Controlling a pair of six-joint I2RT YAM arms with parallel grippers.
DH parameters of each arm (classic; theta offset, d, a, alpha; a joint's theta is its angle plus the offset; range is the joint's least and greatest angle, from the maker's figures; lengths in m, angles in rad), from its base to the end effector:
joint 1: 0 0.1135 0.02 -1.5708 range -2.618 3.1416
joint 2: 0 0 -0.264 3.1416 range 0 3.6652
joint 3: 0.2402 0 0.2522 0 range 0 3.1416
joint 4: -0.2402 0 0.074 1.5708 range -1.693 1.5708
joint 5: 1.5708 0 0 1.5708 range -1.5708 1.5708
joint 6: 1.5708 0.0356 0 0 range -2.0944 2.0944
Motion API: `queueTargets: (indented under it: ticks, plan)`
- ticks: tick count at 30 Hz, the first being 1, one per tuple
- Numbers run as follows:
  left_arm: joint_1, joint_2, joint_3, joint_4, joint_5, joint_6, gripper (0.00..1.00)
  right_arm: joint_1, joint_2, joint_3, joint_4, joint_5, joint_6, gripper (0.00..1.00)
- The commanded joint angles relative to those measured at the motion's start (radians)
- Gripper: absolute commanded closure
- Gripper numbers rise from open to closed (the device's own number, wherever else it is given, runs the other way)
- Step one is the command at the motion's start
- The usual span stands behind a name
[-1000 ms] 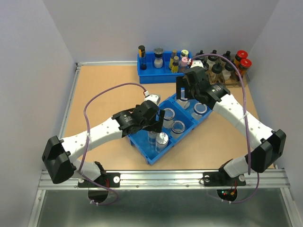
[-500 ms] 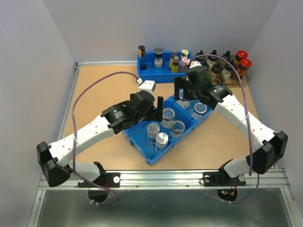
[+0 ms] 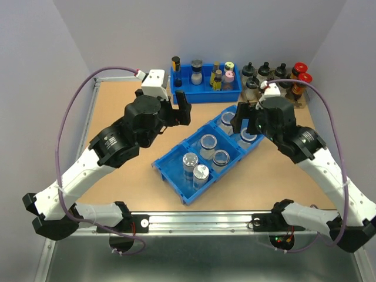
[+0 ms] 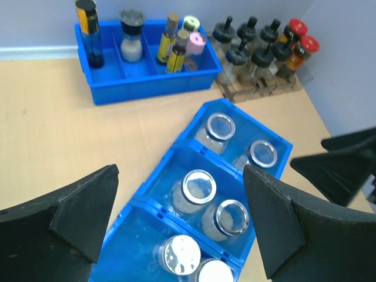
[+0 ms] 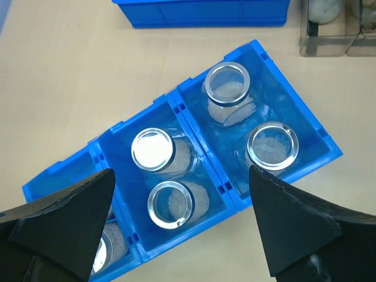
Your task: Organize the condiment bottles
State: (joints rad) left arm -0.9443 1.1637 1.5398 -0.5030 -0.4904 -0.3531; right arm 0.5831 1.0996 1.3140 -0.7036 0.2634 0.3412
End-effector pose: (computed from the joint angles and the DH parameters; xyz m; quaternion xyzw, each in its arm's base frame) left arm 0.1460 -0.1731 0.4884 0.0586 0.7432 -0.2421 0.6209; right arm 0.1908 0.1147 0.4085 -0.0354 0.8518 0.1268 0.5070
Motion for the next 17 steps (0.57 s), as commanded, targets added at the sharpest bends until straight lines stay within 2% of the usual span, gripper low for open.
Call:
queueTargets:
  ticks: [1,6,17]
  plan:
    - [0.007,-0.085,-0.003,0.109,-0.071,0.066,0.01,-0.005,-0.104,-0.081,0.033,0.002,0.042,0.00]
    - [0.007,-0.151,-0.059,0.168,-0.053,0.095,0.01,-0.003,-0.221,-0.133,0.033,-0.019,0.073,0.00]
    - [0.007,-0.183,-0.076,0.166,-0.048,0.082,0.01,-0.005,-0.253,-0.170,0.033,0.010,0.076,0.00]
